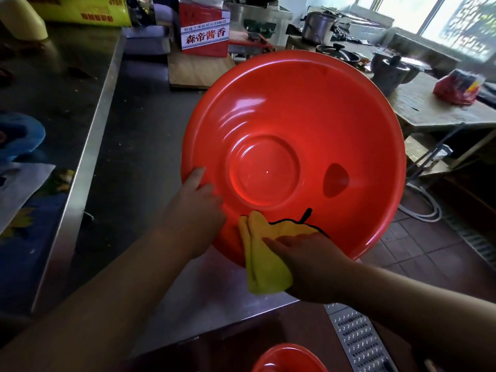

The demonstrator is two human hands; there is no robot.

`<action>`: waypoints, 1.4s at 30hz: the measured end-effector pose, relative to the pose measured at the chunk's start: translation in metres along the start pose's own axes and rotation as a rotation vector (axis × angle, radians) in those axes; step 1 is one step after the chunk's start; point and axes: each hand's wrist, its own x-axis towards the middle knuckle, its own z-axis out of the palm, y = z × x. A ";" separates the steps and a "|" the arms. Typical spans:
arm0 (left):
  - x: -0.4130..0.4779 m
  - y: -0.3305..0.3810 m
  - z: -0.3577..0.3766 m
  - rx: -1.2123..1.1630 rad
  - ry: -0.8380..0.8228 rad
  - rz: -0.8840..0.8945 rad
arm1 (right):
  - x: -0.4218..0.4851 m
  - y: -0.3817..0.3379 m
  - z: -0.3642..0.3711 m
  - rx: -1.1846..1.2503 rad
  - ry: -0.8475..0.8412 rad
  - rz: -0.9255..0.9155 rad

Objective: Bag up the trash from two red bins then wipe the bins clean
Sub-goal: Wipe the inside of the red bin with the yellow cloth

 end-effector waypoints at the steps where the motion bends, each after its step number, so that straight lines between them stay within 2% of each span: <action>1: -0.002 0.009 0.005 -0.001 -0.017 0.011 | 0.000 -0.002 0.002 0.013 0.007 -0.003; 5: -0.002 0.027 0.016 -0.064 0.162 0.047 | -0.001 -0.001 -0.004 0.047 0.052 0.028; 10: 0.007 0.008 0.023 -0.101 0.300 0.089 | -0.013 0.016 -0.011 0.003 0.051 0.072; 12: 0.012 -0.002 0.022 -0.102 0.331 0.099 | -0.018 0.024 -0.008 -0.053 0.073 0.062; 15: 0.017 -0.003 0.013 -0.071 0.365 0.087 | -0.020 0.026 0.002 -0.049 0.196 0.058; 18: 0.019 0.013 0.012 -0.073 0.336 0.100 | -0.018 0.019 0.002 -0.011 0.252 0.050; 20: 0.021 0.022 0.014 -0.104 0.315 0.091 | -0.015 0.015 -0.005 0.047 0.184 0.069; 23: 0.027 0.023 0.021 -0.177 0.373 0.077 | -0.013 0.018 -0.020 0.133 -0.025 0.079; 26: 0.029 0.020 0.022 -0.207 0.414 0.125 | -0.010 0.018 -0.032 0.278 -0.155 0.054; 30: 0.032 0.021 0.017 -0.243 0.473 0.165 | 0.012 0.027 -0.008 0.458 -0.357 0.121; 35: 0.028 0.025 0.020 -0.264 0.500 0.173 | 0.062 0.048 0.047 0.451 -0.376 0.313; 42: 0.029 0.029 0.016 -0.246 0.404 0.152 | 0.105 0.077 0.058 0.361 -0.160 0.272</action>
